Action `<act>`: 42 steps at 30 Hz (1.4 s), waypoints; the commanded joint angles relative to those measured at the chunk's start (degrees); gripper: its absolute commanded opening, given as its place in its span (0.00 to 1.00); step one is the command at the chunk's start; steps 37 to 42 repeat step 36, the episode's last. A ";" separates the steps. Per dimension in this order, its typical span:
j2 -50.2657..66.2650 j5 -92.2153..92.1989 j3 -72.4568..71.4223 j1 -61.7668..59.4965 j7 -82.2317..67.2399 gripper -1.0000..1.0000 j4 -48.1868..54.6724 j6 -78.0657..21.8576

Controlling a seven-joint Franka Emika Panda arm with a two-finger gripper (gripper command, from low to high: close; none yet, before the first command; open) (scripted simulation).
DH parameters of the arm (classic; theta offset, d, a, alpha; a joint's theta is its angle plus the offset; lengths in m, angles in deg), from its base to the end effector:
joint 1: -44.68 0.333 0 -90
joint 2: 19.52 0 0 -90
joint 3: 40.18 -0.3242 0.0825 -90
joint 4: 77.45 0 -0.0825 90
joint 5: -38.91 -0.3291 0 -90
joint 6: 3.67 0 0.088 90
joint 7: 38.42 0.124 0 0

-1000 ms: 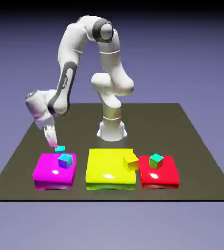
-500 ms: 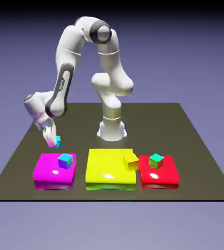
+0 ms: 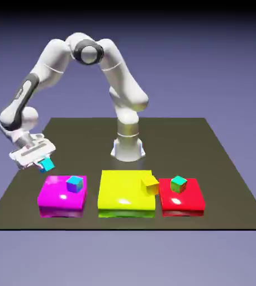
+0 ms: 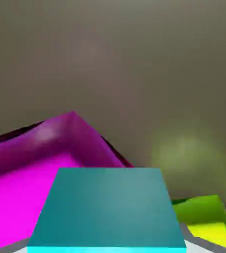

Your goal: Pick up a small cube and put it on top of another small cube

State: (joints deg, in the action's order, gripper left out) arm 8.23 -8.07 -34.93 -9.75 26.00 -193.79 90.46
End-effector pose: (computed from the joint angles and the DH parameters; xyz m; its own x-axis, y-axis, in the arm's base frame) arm 0.3146 -0.3662 0.2353 -0.7086 -0.1177 -0.6957 -0.6143 0.5880 0.5262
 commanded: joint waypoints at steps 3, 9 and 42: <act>-1.17 2.80 -4.85 4.83 -0.64 0.00 2.36 -2.96; -5.73 11.81 -12.63 17.29 -3.24 0.00 3.38 -3.94; -21.12 46.08 -17.28 53.12 -13.67 1.00 -16.94 25.64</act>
